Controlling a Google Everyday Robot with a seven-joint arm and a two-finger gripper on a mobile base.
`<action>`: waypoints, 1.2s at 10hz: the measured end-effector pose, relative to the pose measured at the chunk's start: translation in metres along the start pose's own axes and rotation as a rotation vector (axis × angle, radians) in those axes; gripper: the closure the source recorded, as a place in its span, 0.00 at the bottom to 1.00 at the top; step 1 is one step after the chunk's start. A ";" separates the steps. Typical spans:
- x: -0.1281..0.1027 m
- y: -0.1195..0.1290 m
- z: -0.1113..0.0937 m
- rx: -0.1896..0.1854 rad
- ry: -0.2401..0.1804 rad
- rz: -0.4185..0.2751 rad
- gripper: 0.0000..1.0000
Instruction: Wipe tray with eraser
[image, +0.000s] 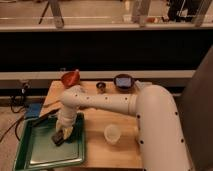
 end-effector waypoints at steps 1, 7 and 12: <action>-0.002 0.018 -0.002 0.002 -0.001 0.006 1.00; -0.056 0.040 0.025 -0.055 -0.008 -0.082 1.00; -0.115 -0.014 0.046 -0.116 0.010 -0.252 1.00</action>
